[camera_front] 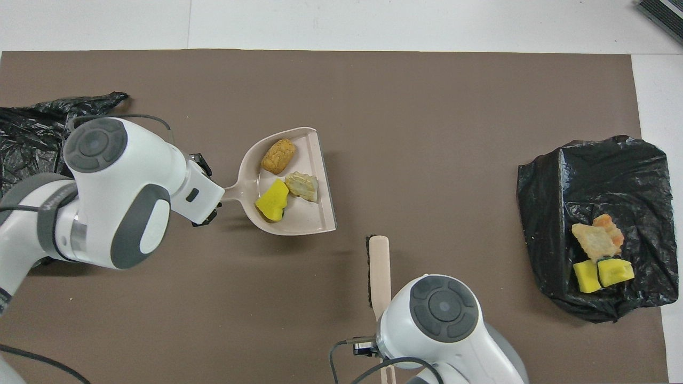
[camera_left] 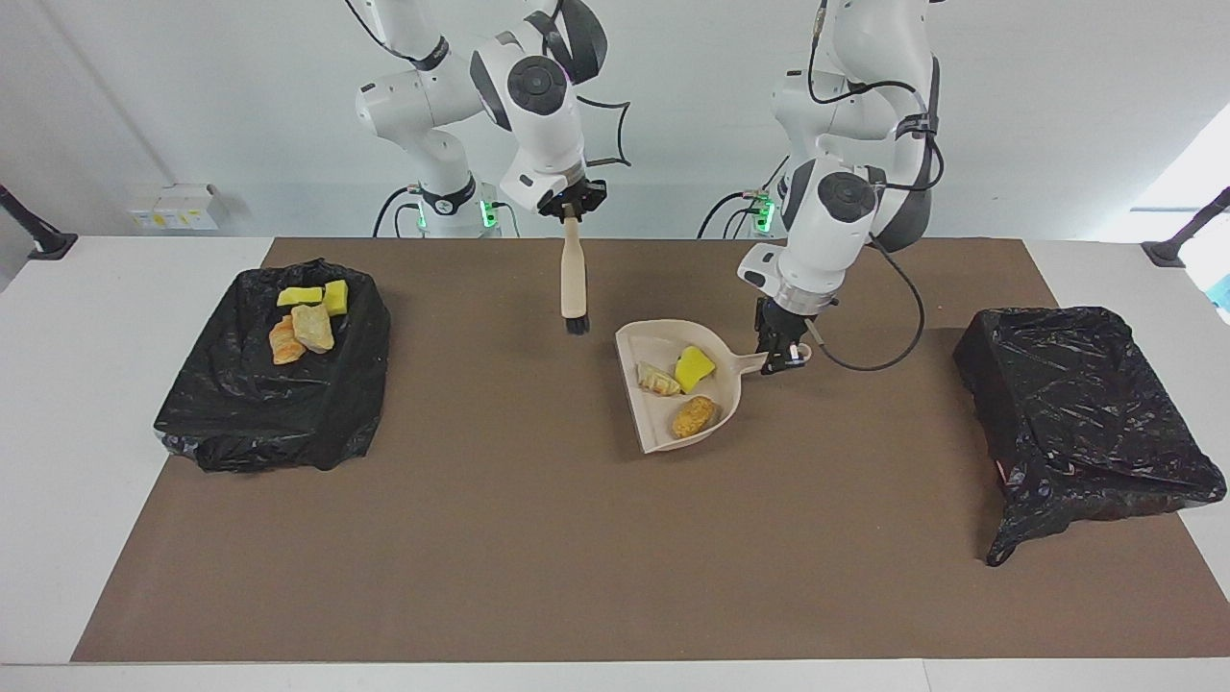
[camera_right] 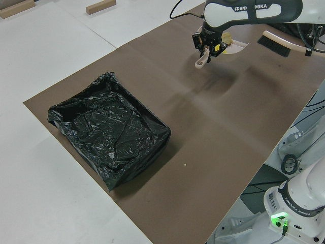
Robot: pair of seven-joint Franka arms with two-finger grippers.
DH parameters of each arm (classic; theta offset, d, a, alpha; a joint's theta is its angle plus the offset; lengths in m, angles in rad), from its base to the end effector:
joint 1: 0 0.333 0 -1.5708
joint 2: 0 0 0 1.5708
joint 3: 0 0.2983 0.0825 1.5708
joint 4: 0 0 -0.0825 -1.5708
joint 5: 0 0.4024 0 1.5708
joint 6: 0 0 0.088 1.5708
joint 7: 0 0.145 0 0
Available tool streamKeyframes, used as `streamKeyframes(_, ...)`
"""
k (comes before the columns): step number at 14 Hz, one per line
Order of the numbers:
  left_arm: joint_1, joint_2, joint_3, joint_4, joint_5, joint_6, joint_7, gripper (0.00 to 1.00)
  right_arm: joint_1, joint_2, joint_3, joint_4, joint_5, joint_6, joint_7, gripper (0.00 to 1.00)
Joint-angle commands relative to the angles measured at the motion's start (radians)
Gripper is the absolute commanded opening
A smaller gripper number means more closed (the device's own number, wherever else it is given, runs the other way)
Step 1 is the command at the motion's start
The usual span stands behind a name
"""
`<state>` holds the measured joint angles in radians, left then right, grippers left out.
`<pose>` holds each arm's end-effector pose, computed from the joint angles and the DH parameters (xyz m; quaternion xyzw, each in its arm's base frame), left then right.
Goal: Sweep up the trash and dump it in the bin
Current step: 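Carry the dustpan with the left gripper while the right gripper lowers the brush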
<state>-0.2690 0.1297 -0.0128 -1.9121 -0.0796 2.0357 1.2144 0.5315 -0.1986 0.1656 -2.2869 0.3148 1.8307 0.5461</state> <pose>0.5779 -0.1746 0.3638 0.7446 -0.6665 0.0136 0.0338 0.3327 0.3250 0.3543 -0.9834 -0.0110 0.1785 0.0311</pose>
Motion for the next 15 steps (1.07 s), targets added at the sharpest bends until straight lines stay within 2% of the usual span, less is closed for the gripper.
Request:
streamKeyframes(1,0.103,0.044,-0.007,0.132,-0.011,-0.072,0.146,0.00,0.030,0.022,0.002,-0.035,0.020,0.053,0.029,0.00)
streamKeyframes(3,0.184,0.059,-0.007,0.201,-0.006,-0.116,0.217,0.00,0.062,0.056,0.002,-0.037,0.020,0.071,0.067,0.00)
streamKeyframes(6,0.282,0.132,-0.007,0.362,-0.008,-0.254,0.356,0.00,0.103,0.094,0.002,-0.048,0.020,0.114,0.103,0.00)
streamKeyframes(9,0.381,0.146,-0.007,0.389,0.007,-0.278,0.486,0.00,0.139,0.128,0.002,-0.063,0.020,0.186,0.126,0.00)
streamKeyframes(15,0.631,0.189,-0.003,0.479,0.015,-0.278,0.744,0.00,0.131,0.145,0.000,-0.078,0.020,0.214,0.117,0.00)
